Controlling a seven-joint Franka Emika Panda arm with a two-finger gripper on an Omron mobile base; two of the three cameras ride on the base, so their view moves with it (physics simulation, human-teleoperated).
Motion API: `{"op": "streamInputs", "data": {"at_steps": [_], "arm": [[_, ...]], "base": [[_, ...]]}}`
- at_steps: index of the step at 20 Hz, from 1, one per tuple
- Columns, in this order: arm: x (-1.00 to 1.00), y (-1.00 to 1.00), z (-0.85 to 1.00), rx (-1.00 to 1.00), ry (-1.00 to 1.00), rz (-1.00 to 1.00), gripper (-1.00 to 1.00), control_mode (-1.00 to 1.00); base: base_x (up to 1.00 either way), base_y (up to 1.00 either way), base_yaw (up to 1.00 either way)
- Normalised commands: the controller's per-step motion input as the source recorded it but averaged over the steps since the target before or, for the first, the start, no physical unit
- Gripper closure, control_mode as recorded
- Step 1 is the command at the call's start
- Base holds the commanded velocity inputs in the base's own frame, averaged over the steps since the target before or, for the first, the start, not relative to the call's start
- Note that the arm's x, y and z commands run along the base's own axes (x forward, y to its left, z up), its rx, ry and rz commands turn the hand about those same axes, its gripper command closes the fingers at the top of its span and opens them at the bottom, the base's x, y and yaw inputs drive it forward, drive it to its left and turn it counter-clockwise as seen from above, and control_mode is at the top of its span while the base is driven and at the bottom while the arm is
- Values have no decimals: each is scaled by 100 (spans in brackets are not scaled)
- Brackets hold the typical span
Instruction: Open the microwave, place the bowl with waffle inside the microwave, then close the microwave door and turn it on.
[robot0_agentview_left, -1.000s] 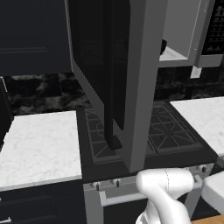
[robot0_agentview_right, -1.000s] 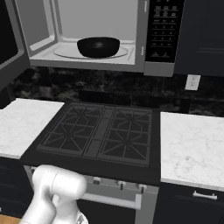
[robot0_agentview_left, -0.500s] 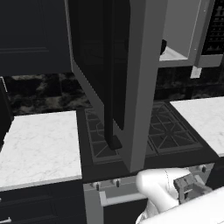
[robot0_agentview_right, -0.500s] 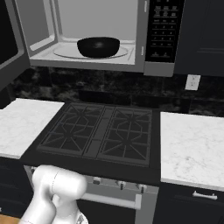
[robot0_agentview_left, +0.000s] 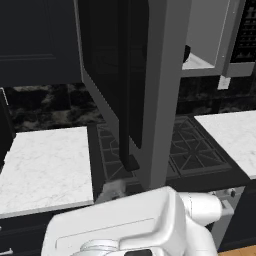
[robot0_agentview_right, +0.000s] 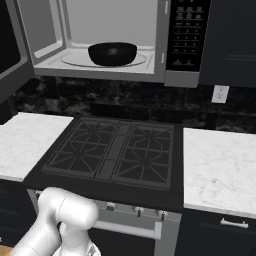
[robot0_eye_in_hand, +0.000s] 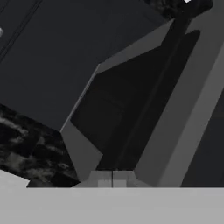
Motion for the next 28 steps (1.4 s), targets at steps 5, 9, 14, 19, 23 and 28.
{"op": "streamInputs", "data": {"at_steps": [5,9,14,19,23,28], "arm": [[100,80,-5,-24,-2,-36,100,-100],[100,3,0,-20,0,-28,100,-100],[100,-28,0,-17,0,-25,100,-100],[100,-61,-1,-8,0,-26,100,-100],[100,-99,0,0,0,-19,100,-100],[100,-100,0,0,0,-10,100,-100]], "base": [[0,0,0],[0,0,0],[0,0,0],[0,0,0],[0,0,0],[0,0,0]]}}
